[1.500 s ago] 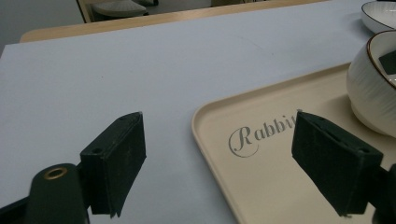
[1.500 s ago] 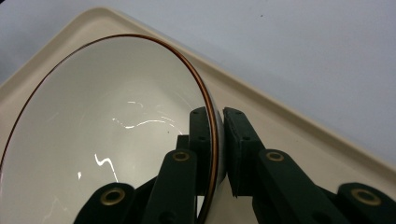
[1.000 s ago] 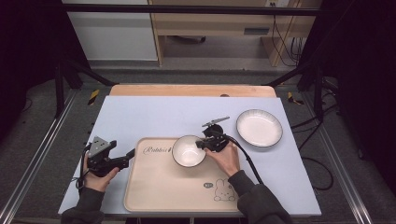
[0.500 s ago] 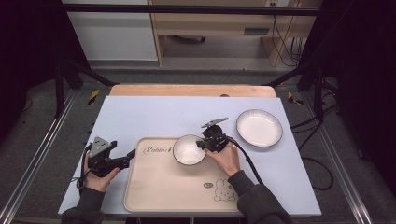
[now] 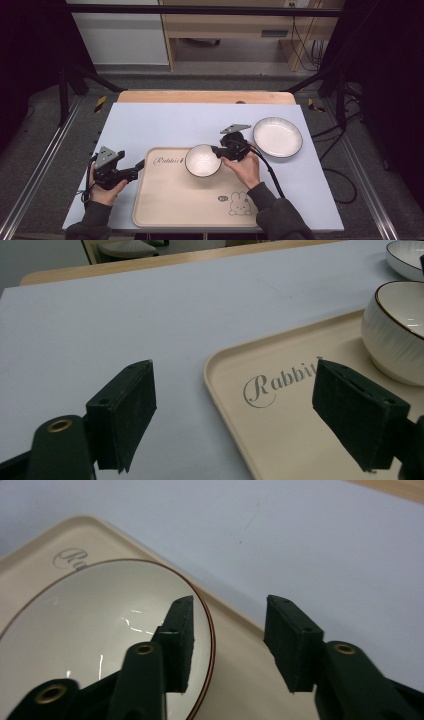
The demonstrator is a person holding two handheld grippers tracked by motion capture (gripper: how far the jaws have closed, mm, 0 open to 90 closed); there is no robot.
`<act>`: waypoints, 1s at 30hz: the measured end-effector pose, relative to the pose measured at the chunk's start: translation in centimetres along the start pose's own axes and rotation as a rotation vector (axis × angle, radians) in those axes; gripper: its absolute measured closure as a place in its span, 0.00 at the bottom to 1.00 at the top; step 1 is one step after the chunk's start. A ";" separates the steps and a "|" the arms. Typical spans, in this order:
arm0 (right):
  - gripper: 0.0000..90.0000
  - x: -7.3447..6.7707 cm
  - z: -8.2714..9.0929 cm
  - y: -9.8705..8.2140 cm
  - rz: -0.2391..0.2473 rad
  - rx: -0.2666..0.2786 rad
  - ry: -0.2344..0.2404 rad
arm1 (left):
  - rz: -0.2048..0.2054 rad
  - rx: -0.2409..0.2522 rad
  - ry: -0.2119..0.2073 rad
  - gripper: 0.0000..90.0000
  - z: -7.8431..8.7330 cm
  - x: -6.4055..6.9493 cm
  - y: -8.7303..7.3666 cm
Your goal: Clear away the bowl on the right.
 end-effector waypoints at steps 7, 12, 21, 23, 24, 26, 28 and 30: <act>0.41 0.2 2.8 1.4 0.016 0.114 -0.019 | 0.001 0.004 0.001 0.19 0.1 0.0 0.1; 0.33 0.4 4.3 1.8 0.018 0.158 -0.034 | 0.000 0.006 0.004 0.19 0.2 -0.1 0.1; 0.24 1.3 6.5 1.1 0.014 0.256 -0.043 | 0.002 0.012 0.008 0.19 0.4 -0.2 0.2; 0.21 1.6 7.0 0.8 0.013 0.269 -0.042 | 0.003 0.013 0.009 0.19 0.4 -0.2 0.2; 0.21 1.6 7.0 0.8 0.013 0.269 -0.042 | 0.003 0.013 0.009 0.19 0.4 -0.2 0.2; 0.19 1.9 7.3 0.5 0.008 0.285 -0.043 | 0.003 0.014 0.008 0.18 0.4 -0.2 0.2; 0.16 2.0 7.6 0.3 0.003 0.297 -0.033 | 0.001 0.015 0.010 0.18 0.4 -0.1 0.2; 0.14 2.0 7.9 0.2 0.009 0.309 -0.031 | 0.002 0.015 0.011 0.17 0.4 -0.2 0.2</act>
Point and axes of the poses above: each handheld gripper's, and its own axes: z roughly backward along the jaws, y roughly out of its top, x roughly to its right, the point moved 6 cm from there along -z, roughly forward along the jaws, and after that the axes turned 6 degrees about -z, right-handed, at the moved point
